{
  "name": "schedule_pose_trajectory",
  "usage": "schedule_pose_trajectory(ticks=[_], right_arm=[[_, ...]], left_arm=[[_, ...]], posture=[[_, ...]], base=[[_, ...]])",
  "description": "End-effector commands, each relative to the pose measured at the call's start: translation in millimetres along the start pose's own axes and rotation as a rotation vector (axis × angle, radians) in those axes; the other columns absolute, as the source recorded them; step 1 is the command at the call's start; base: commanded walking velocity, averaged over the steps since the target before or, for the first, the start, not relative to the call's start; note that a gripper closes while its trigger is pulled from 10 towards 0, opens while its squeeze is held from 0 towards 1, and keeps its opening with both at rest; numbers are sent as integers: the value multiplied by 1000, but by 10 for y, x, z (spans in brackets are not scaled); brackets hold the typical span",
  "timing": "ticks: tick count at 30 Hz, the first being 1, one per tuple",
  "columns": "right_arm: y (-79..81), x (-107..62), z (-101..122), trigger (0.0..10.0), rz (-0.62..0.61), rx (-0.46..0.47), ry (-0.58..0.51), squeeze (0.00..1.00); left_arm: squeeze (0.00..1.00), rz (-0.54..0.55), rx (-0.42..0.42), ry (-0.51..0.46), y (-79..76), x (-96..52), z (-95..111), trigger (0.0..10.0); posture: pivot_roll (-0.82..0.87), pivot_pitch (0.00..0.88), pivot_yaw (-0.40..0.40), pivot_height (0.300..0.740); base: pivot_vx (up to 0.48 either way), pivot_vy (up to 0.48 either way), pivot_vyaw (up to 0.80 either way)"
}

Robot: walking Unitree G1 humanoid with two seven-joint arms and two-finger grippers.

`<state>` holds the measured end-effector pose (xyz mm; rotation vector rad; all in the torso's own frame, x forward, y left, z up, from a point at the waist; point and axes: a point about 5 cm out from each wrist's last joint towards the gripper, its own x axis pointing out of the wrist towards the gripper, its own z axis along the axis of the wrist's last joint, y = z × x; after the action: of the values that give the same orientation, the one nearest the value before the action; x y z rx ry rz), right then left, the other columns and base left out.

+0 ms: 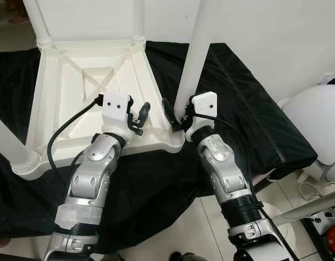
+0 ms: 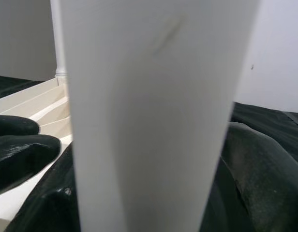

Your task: Building children table

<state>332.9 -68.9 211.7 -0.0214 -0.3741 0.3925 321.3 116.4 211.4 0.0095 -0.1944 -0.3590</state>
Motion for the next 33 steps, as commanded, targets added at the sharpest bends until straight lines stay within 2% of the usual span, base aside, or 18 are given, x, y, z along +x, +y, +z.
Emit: schedule_pose_trajectory(ticks=[1,10,11,12,14,15,16,17,18,19,20,25,27,33], right_arm=[[-16,15,4,10000,-12,10,-9,0],[-9,23,-22,10000,-22,16,-4,0],[-2,21,-29,7961,-21,18,-3,0],[1,17,-36,10000,-23,18,0,0],[1,17,-36,10000,-23,18,0,0],[3,13,-44,9373,-26,18,4,0],[6,7,-51,941,-26,29,7,0],[6,7,-51,941,-26,29,7,0],[4,3,-62,6627,-28,29,15,0],[4,3,-62,6627,-28,29,15,0],[1,0,-78,10000,-32,29,24,0],[-1,-9,-134,10000,-32,22,47,0],[-4,-5,-208,10000,-38,26,86,0],[-2,-9,-246,10000,-37,33,106,0]], left_arm=[[0,-44,6,-9,-42,-9,35,10000],[0,-76,36,-14,-62,-26,74,10000],[0,-85,42,-19,-54,-37,90,10000],[0,-90,62,-22,-19,-59,107,10000],[0,-90,62,-22,-19,-59,107,10000],[0,-95,80,-26,18,-84,127,10000],[0,-108,90,-28,44,-113,149,10000],[0,-108,90,-28,44,-113,149,10000],[0,-121,97,-29,58,-142,167,10000],[0,-121,97,-29,58,-142,167,10000],[0,-129,103,-30,61,-161,176,10000],[0,-140,105,-24,35,-193,163,10000],[0,-251,137,-19,-142,-265,152,10000],[0,-382,131,-21,-287,-356,197,10000]], posture=[[79,75,-61,740],[78,72,-64,740],[78,71,-67,740],[79,70,-69,740],[79,70,-69,740],[81,71,-72,740],[83,73,-74,740],[83,73,-74,740],[85,73,-77,740],[85,73,-77,740],[86,74,-78,740],[90,79,-84,740],[94,81,-91,740],[96,85,-94,740]], base=[[0,0,0],[0,0,0],[0,0,0],[0,0,0],[0,0,0],[0,0,0],[0,0,0],[0,0,0],[0,0,0],[0,0,0],[0,0,0],[0,0,0],[0,0,0],[0,0,0]])
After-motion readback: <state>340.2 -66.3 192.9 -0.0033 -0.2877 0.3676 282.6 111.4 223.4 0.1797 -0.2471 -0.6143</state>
